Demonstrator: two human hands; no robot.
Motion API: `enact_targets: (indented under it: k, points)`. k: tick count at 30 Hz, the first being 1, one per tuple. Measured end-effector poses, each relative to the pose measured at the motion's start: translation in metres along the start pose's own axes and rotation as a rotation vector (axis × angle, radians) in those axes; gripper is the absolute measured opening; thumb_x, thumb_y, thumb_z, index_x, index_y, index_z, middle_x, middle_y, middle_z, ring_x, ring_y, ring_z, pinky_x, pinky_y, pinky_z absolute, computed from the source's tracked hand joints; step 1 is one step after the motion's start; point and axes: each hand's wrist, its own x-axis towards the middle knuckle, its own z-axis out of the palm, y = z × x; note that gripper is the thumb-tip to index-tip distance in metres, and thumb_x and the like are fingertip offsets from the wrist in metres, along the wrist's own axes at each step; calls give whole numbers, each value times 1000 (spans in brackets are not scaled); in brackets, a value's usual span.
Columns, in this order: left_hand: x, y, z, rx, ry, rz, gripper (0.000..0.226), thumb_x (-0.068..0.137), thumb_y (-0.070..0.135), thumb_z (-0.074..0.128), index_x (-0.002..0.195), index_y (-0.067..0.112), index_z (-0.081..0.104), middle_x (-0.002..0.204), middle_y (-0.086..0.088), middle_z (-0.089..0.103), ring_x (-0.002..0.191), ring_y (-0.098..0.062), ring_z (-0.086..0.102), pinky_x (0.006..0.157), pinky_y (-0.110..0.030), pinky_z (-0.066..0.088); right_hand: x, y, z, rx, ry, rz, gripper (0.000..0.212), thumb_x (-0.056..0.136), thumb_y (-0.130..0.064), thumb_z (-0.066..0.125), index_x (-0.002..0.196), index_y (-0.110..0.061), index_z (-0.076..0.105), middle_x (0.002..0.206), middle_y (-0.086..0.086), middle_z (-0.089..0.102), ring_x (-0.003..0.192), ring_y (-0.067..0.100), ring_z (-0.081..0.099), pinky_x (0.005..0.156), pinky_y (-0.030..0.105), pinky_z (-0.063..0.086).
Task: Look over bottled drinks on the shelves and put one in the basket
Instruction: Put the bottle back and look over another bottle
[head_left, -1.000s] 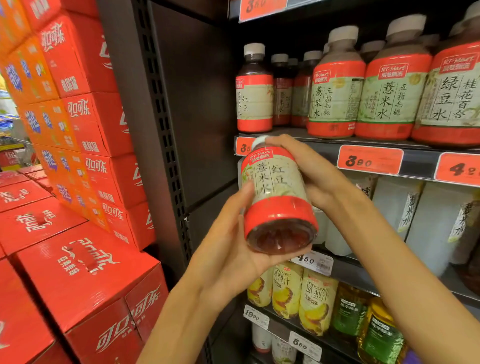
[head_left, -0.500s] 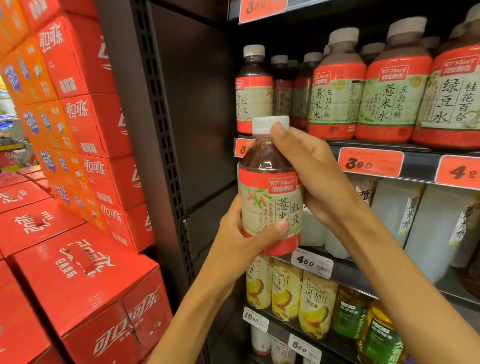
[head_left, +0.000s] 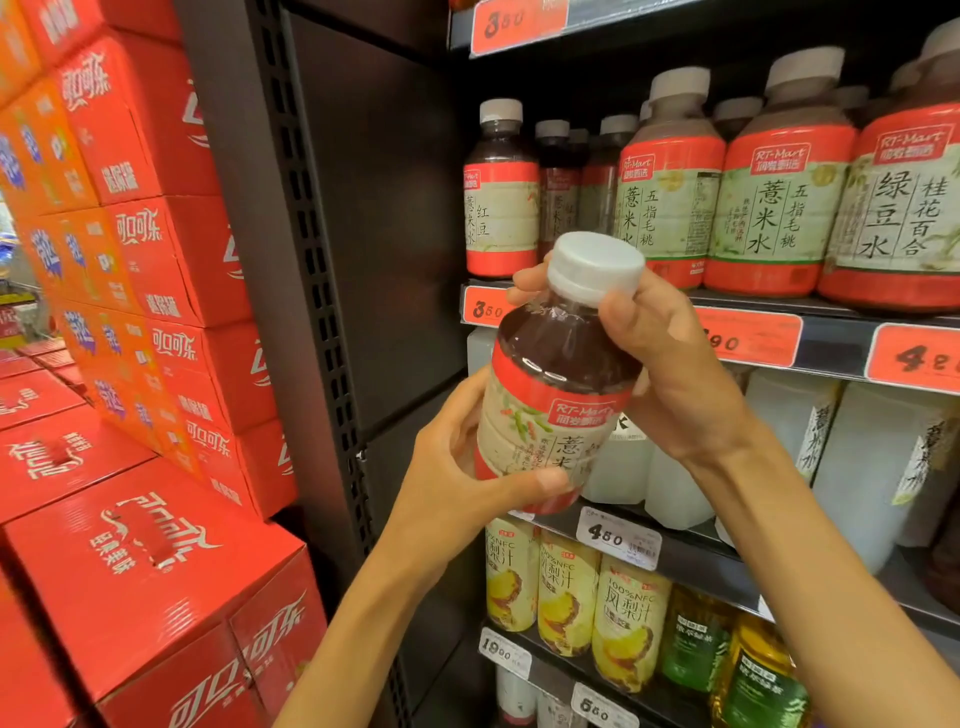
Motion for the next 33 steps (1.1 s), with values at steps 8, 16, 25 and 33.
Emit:
enact_targets:
  k: [8,16,25,33]
  points:
    - [-4,-8,11,-158,-46,-89,82,65,54,80,131,16,49,126,-4,65,117,-21,61,90,-27,52,9,1,2,-23,112,66,18,84,-32,64,88,-15,72,90,7,73,86,20,68,77,30,53]
    - [16,-10,26,67,156,41,53,67,52,67,115,33,55,108,13,70,99,-5,68,77,-19,53,19,4,6,-102,337,132,33,80,-44,64,93,-15,71,91,2,76,82,10,71,69,20,54]
    - [19,-11,17,-526,-158,-259,70,59,69,75,117,30,69,129,-6,64,120,-23,60,98,-37,50,32,0,-10,15,85,209,45,96,-47,43,95,-19,77,100,8,75,98,22,69,86,34,55]
    - [34,-1,26,-79,130,-6,50,92,58,47,128,24,53,121,6,67,113,-8,63,95,-30,52,37,-10,-4,-90,367,72,25,92,-32,62,95,-9,69,90,6,76,80,12,71,66,22,55]
